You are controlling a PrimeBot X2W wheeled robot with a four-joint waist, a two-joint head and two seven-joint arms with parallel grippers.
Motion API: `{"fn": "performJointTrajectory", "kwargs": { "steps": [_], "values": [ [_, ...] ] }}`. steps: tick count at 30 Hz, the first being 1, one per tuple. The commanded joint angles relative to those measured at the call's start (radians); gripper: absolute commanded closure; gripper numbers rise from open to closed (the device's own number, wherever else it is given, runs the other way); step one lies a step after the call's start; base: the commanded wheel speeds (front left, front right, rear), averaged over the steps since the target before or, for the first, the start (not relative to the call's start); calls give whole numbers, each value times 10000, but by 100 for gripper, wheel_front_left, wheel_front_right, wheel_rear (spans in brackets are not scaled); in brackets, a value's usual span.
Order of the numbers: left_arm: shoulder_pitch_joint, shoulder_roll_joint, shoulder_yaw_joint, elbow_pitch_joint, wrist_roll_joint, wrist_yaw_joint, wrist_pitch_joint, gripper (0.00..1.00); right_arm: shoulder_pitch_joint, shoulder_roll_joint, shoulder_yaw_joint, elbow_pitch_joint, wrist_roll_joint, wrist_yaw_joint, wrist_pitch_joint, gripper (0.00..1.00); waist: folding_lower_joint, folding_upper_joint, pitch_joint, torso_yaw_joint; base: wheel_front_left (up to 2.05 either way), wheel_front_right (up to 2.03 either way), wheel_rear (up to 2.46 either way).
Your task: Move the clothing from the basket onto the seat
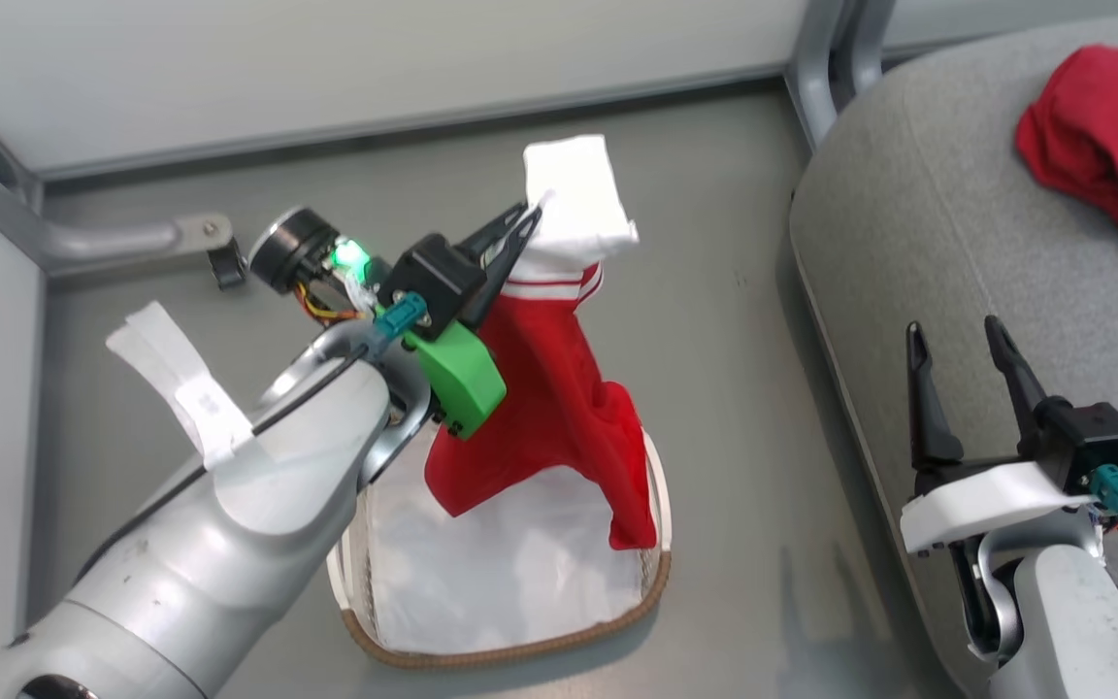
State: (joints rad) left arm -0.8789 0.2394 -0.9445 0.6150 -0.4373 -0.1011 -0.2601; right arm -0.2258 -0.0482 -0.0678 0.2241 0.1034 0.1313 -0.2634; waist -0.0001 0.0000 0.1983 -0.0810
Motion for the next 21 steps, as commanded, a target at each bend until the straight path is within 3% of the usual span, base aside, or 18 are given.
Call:
{"fn": "performJointTrajectory", "kwargs": {
  "steps": [1,10,21],
  "values": [
    [-193,85,16,-159,18,9,38,100,264,-43,23,56,26,-10,-18,0,1,0,-1414,501,0,0,0],
    [-1413,288,380,-1092,-287,-66,662,100,509,-41,460,230,187,-10,-18,0,1,0,-1973,479,0,0,0],
    [-2542,468,697,-1255,-530,-106,1216,100,159,-40,1153,323,345,-10,-20,0,1,0,-2079,287,0,0,0]
  ]
}}
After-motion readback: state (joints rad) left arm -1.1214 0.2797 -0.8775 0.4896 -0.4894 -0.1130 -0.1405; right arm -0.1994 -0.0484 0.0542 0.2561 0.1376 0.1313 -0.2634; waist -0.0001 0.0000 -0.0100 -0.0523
